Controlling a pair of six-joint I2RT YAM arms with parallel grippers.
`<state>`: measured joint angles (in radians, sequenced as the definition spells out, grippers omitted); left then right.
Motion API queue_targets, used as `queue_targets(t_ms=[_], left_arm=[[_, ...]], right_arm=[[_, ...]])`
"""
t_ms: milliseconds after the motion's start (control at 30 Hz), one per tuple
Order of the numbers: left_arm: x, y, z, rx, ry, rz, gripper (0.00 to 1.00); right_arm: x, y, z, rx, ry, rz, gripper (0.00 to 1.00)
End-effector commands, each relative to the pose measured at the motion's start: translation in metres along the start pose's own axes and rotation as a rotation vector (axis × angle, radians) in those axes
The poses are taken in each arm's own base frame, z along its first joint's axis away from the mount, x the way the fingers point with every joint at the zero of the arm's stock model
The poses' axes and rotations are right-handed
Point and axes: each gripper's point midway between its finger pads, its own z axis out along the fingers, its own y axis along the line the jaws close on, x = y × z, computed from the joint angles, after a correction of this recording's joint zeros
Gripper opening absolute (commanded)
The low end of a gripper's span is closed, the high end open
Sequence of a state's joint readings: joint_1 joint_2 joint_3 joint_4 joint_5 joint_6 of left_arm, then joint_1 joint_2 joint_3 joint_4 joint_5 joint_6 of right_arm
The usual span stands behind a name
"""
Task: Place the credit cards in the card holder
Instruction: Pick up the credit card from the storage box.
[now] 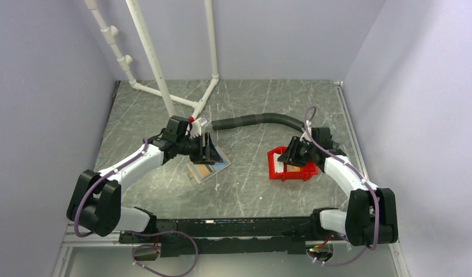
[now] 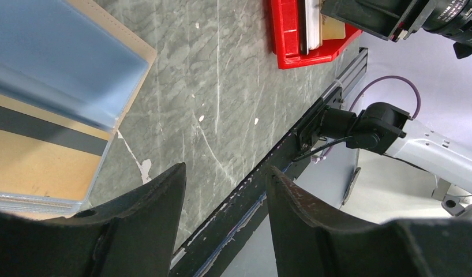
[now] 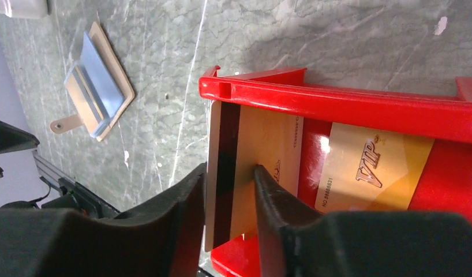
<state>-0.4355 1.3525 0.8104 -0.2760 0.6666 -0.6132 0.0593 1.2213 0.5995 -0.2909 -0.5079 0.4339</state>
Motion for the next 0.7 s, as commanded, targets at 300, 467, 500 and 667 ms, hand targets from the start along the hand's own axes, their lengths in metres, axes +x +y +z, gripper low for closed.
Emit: queue_targets(t_ms=[300, 467, 500, 667], left_arm=[[-0.014, -0.02, -0.006, 0.042, -0.025, 0.058, 0.59], [-0.021, -0.028, -0.008, 0.058, -0.031, 0.076, 0.59], [-0.022, -0.031, -0.007, 0.073, -0.031, 0.077, 0.59], [-0.03, -0.063, -0.006, 0.262, -0.025, 0.08, 0.7]], right_arm=[[-0.018, 0.009, -0.011, -0.008, -0.052, -0.032, 0.09], [-0.043, 0.006, -0.038, 0.12, -0.152, -0.079, 0.0], [-0.049, 0.008, -0.046, 0.141, -0.181, -0.091, 0.0], [-0.06, 0.066, -0.066, 0.027, -0.264, -0.209, 0.0]])
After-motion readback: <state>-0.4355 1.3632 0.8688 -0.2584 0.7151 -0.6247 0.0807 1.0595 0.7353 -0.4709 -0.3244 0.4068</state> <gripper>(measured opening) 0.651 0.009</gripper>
